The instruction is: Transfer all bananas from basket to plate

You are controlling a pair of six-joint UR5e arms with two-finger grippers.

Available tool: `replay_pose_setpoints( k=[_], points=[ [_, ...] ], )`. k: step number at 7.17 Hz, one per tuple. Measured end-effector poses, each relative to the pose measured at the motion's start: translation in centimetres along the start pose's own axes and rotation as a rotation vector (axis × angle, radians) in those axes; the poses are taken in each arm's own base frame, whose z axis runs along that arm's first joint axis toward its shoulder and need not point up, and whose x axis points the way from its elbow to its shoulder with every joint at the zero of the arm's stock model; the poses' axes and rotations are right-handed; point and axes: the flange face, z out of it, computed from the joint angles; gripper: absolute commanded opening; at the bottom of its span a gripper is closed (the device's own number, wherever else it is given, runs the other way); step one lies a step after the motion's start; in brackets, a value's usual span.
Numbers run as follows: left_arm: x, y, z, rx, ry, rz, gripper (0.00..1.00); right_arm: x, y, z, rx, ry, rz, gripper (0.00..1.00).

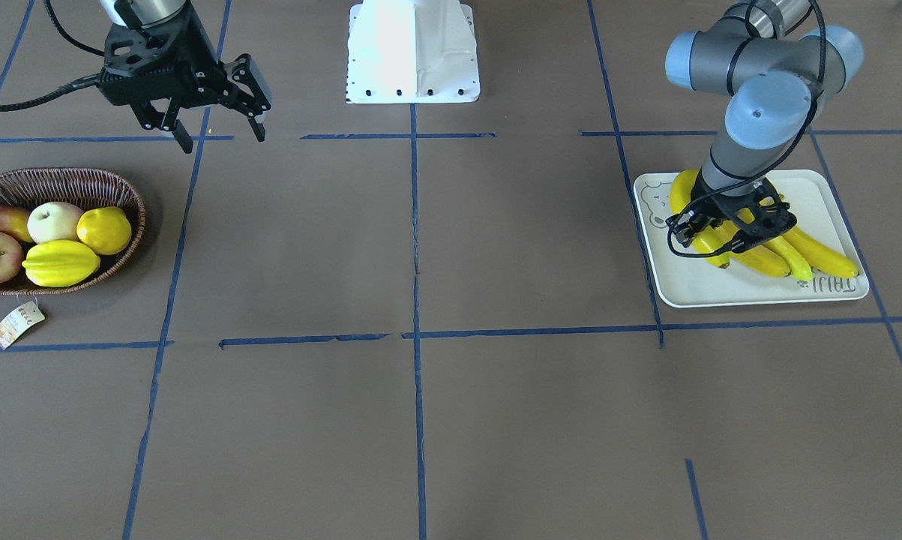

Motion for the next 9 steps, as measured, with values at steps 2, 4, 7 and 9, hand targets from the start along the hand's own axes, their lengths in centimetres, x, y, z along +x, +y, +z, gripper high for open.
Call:
replay_pose_setpoints(
  k=[2, 4, 7, 9],
  points=[
    [-0.8, -0.1, 0.7, 0.020, -0.025, 0.001, 0.99, 6.0, -2.4, -1.4, -0.017, 0.052, -0.037, 1.00],
    [-0.8, -0.2, -0.4, 0.039, -0.012, 0.080, 0.99, 15.7, -5.0, -2.1, -0.060, 0.105, -0.098, 1.00],
    [-4.6, -4.9, -6.5, 0.054, 0.072, 0.220, 0.99, 33.5, -6.9, -2.3, -0.155, 0.113, -0.160, 1.00],
    [-13.9, -10.7, -9.9, 0.044, 0.132, 0.330, 0.99, 45.8, -6.6, -2.9, -0.185, 0.043, -0.172, 1.00]
  ],
)
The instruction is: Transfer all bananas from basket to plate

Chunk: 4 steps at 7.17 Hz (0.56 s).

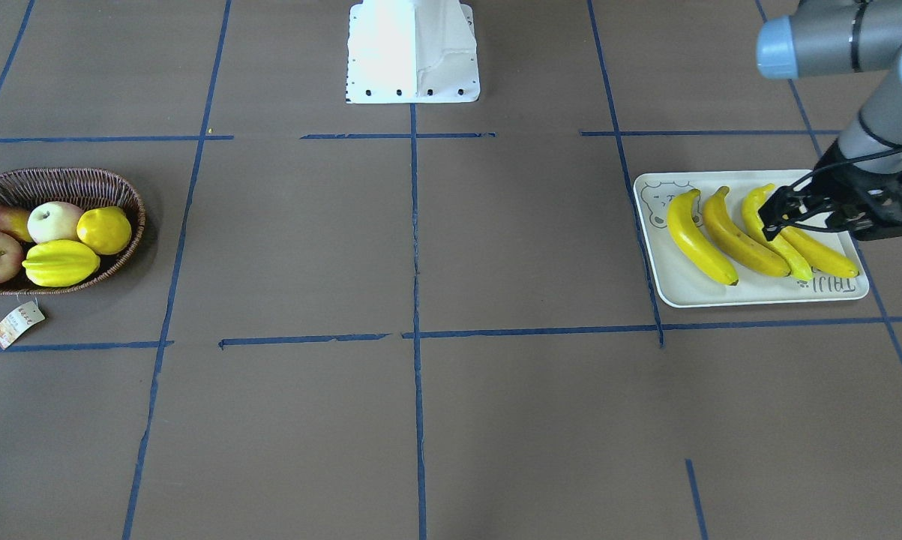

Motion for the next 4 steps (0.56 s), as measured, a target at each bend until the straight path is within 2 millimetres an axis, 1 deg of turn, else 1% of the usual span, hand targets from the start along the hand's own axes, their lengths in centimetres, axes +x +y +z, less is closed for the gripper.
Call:
replay_pose_setpoints(
  k=[1, 2, 3, 4],
  points=[
    [-6.1, -0.3, -1.2, -0.007, 0.028, 0.045, 0.99, 4.3, 1.6, 0.2, 0.002, -0.034, 0.016, 1.00],
    [-11.4, -0.1, -1.7, -0.014, 0.050, 0.072, 0.99, 6.2, 2.5, 0.3, 0.013, -0.067, 0.030, 1.00],
    [-15.8, 0.3, -1.5, -0.022, 0.066, 0.084, 0.99, 6.6, 2.8, 0.0, 0.024, -0.078, 0.027, 1.00],
    [-19.1, 1.0, -0.8, -0.034, 0.080, 0.091, 0.99, 7.3, 3.2, 0.5, 0.017, -0.084, 0.037, 1.00]
  ],
)
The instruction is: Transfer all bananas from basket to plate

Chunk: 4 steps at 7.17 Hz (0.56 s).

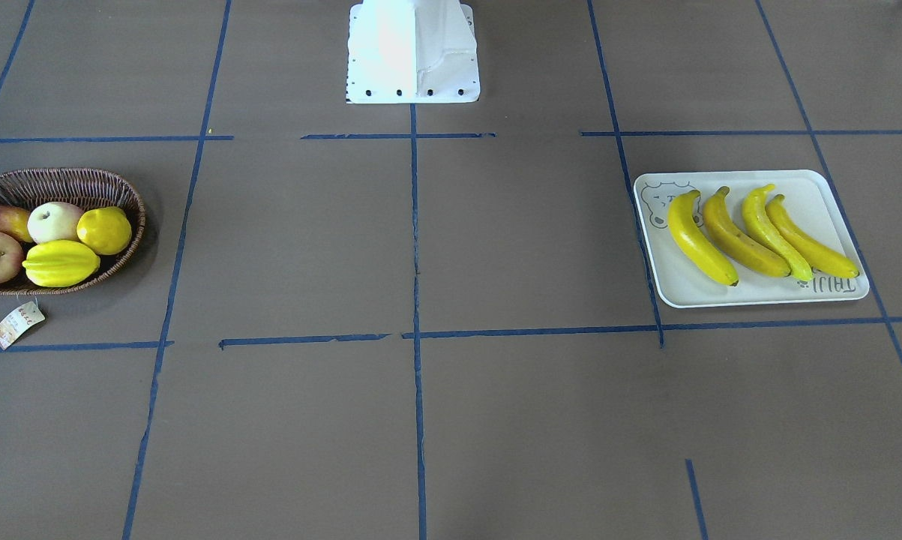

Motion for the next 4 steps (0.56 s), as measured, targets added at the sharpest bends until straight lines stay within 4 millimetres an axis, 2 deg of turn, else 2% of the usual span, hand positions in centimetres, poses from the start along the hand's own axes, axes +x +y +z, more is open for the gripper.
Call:
replay_pose_setpoints(
  k=[1, 2, 4],
  points=[
    [-2.4, 1.1, 0.4, -0.009, 0.009, -0.001, 0.99, 1.4, 0.6, 1.2, -0.022, -0.006, 0.026, 1.00],
    [-3.8, 2.1, 0.5, -0.012, 0.012, -0.011, 0.99, 2.7, 1.4, 2.4, -0.039, -0.010, 0.047, 1.00],
    [-4.8, 2.7, 0.3, -0.009, 0.013, -0.026, 0.99, 4.6, 3.3, 4.3, -0.046, -0.009, 0.059, 1.00]
  ],
)
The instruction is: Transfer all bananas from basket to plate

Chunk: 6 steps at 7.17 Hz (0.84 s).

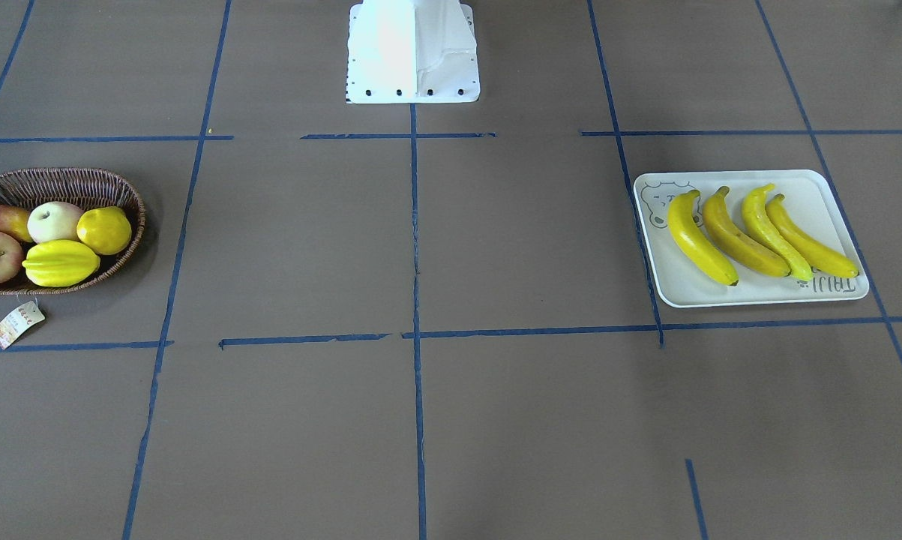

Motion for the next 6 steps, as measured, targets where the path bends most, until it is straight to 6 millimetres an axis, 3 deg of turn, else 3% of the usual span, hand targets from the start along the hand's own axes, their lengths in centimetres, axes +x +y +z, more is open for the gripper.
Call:
replay_pose_setpoints(
  k=[6],
  points=[
    [-0.3, 0.3, -0.7, 0.010, -0.001, -0.010, 0.99, 1.7, 2.2, 1.9, -0.026, -0.002, 0.081, 1.00]
  ],
)
